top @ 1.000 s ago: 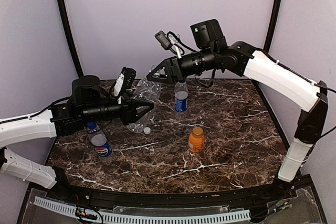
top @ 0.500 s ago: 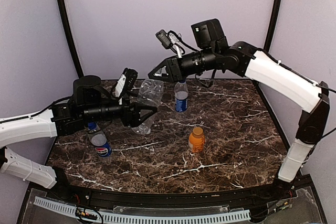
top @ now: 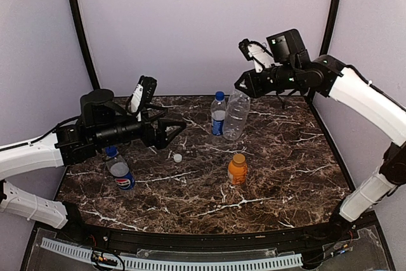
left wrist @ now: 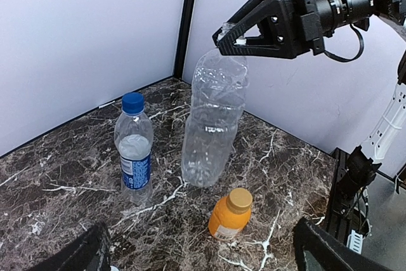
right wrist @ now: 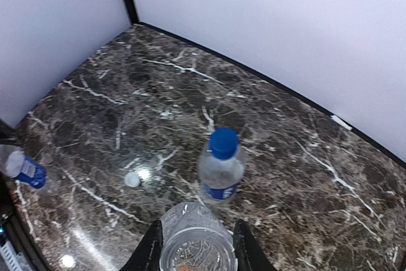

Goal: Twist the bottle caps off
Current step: Place the bottle without the bottle cap at the center of the board.

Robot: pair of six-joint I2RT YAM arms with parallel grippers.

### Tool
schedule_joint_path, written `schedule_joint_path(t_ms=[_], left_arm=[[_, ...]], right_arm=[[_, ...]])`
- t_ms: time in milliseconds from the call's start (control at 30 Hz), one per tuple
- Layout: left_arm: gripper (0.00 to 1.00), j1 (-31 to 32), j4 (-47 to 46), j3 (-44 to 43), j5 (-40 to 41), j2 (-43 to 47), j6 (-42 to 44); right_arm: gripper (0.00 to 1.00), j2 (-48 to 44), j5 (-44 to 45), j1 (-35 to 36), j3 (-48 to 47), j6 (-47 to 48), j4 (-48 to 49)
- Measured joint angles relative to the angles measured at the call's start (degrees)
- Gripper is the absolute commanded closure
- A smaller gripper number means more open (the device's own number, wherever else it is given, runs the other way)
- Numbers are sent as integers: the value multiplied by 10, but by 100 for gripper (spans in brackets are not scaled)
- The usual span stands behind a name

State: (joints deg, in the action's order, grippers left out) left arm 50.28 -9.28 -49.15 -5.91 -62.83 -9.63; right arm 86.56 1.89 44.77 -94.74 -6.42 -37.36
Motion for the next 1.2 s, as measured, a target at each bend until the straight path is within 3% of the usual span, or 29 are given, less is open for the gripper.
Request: schedule_joint_path(t_ms=[200, 533, 933, 1200], left_arm=[[1, 0, 1, 0, 9, 0, -7], [1, 0, 4, 0, 15, 1, -13], [1, 0, 9, 0, 20, 3, -13], [1, 0, 9, 0, 22, 3, -16]], right_arm=[[100, 10, 95, -52, 49, 6, 16], [98, 101, 143, -77, 89, 16, 105], [86, 140, 149, -78, 118, 21, 166], [67, 140, 146, -85, 127, 16, 185]])
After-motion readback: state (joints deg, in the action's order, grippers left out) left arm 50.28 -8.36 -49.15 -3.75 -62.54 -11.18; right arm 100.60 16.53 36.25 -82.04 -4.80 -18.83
